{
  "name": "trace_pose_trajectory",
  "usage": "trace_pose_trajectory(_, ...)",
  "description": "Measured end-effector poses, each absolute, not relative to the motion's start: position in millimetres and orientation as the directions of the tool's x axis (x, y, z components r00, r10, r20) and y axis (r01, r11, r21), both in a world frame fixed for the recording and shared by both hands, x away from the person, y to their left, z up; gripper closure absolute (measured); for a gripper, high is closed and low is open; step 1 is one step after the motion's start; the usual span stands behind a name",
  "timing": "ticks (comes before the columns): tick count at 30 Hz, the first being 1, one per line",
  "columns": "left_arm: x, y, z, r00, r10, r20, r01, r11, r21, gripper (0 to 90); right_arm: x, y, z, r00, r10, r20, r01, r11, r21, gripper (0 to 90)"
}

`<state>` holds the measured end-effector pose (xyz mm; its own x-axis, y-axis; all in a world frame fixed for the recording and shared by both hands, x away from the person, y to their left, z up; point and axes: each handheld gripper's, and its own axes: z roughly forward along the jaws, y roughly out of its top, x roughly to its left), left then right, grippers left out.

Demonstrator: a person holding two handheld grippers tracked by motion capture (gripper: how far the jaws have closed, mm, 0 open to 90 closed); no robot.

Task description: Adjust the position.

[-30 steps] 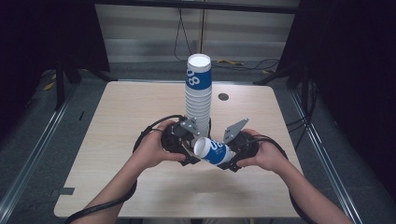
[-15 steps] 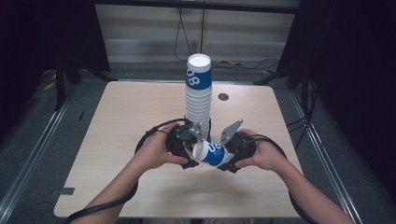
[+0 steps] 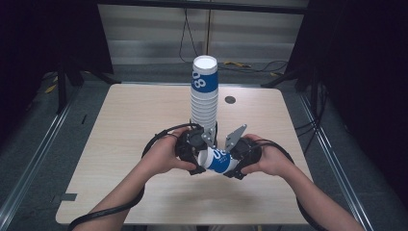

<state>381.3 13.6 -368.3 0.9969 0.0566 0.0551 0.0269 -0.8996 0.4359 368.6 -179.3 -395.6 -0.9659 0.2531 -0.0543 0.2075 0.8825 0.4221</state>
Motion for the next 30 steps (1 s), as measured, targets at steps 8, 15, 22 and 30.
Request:
trace_pose_trajectory(8,380.1,9.2,-371.0,0.998,0.023,0.065,-0.007,-0.908,0.419,22.5,367.1,-176.0,-397.3,-0.969,0.242,-0.05,0.201,0.89,0.41,21.7)
trace_pose_trajectory(15,382.4,8.0,-372.2,0.997,-0.005,0.073,-0.035,-0.909,0.415,24.8,366.9,-173.7,-395.9,-0.973,0.223,-0.061,0.178,0.889,0.422,21.3)
trace_pose_trajectory(22,380.2,6.1,-373.8,0.998,-0.015,0.063,-0.04,-0.914,0.405,26.9,365.2,-171.7,-396.5,-0.974,0.22,-0.058,0.179,0.899,0.4,21.2)
trace_pose_trajectory(30,382.0,6.0,-375.3,0.997,-0.032,0.067,-0.057,-0.911,0.409,30.2,365.3,-171.2,-396.3,-0.971,0.226,-0.072,0.179,0.898,0.402,21.1)
